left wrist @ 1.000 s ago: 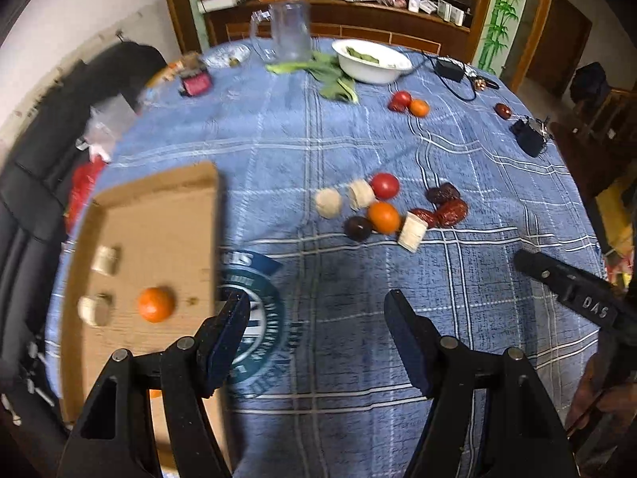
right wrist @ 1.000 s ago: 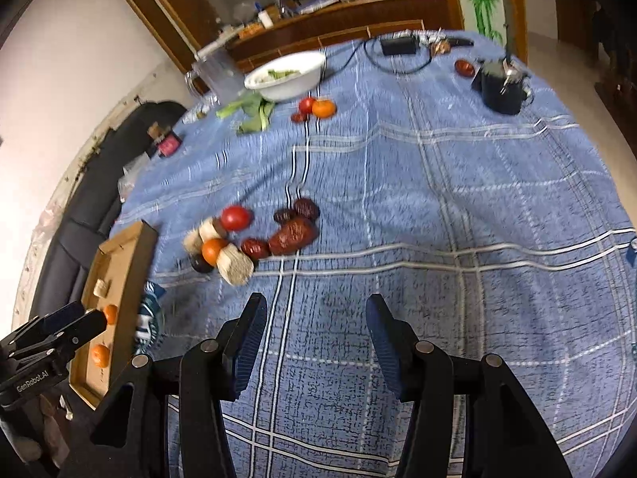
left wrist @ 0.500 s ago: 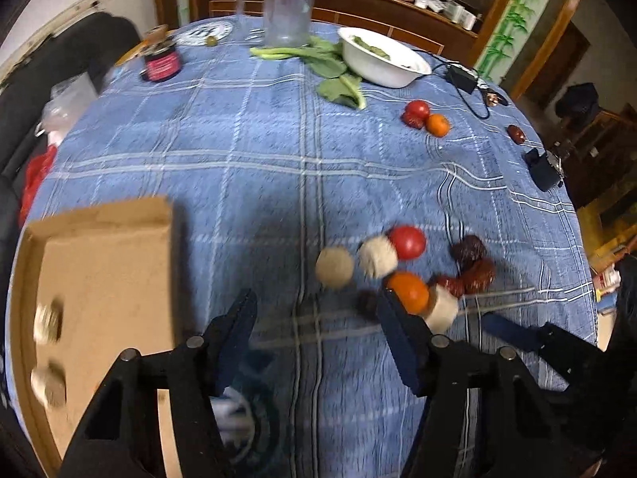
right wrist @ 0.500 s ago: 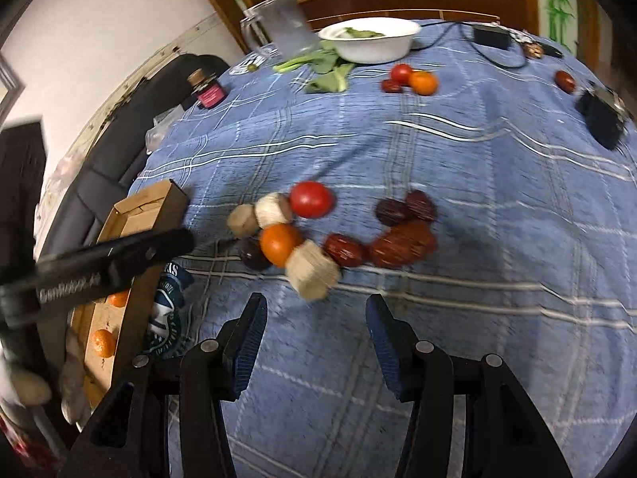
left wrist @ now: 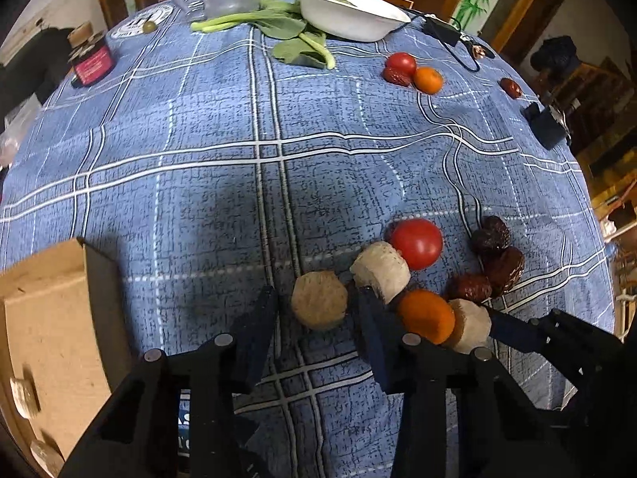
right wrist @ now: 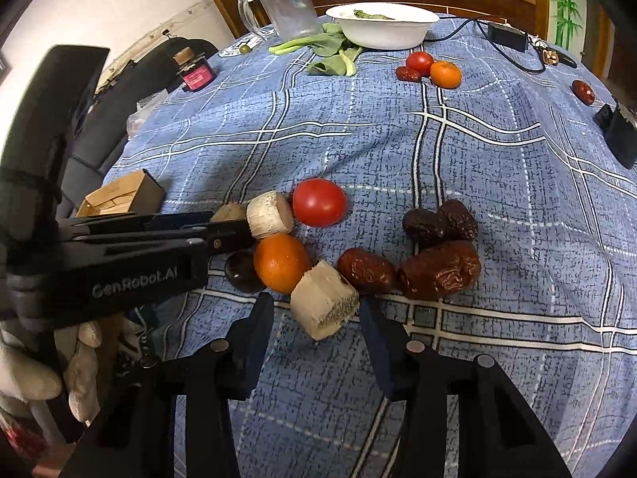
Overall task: Organize fruits
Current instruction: 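Grasp a round beige ball with the left tool while the right tool grasps a beige cube, then carry both items over the cardboard tray and open both tools to drop them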
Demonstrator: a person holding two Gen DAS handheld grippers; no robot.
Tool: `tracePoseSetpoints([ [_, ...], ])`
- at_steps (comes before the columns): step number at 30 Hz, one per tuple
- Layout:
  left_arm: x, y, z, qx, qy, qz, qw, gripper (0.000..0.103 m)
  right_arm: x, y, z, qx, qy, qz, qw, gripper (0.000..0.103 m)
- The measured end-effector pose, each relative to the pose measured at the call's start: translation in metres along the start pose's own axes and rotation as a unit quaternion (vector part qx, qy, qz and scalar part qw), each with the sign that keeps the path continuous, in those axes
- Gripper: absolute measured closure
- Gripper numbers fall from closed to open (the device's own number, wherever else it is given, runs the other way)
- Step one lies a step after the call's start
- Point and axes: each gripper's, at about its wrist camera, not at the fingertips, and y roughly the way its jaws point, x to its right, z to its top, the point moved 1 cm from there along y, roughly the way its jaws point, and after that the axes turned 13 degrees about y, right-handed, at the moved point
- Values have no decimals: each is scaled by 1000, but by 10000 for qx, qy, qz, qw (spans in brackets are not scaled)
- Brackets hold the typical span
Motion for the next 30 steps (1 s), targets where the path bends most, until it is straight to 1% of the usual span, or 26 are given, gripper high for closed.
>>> tracePoseSetpoints([
  [2, 1, 0, -1, 9, 72, 121, 9999, 76, 0, 0, 1, 19, 19, 1, 10000, 60],
  [5, -1, -1, -3, 44, 81, 95, 9999, 76, -1, 1, 1, 18, 47, 19, 10000, 66],
  [7, -1, -3, -3, 57, 74, 75, 9999, 76, 1, 0, 1, 3, 116, 63, 9999, 67],
  [10, 3, -8, -4, 119, 120, 146, 9998, 76, 2, -2, 0, -19, 197, 138, 9997, 67],
  [18, 5, -49, -20, 465, -77, 121, 9988, 76, 4, -27, -8, 40, 338, 303, 9990, 67],
  [23, -9, -86, -47, 693, -450, 130, 9965, 76, -11, -42, -16, 62, 225, 479, 9986, 67],
  [26, -24, -105, -67, 755, -682, 222, 9946, 76, -32, -47, -20, 67, 29, 619, 9981, 67],
  [30, -53, -124, -100, 707, -1025, 472, 9911, 76, -71, -50, -25, 30, -335, 871, 9956, 66],
])
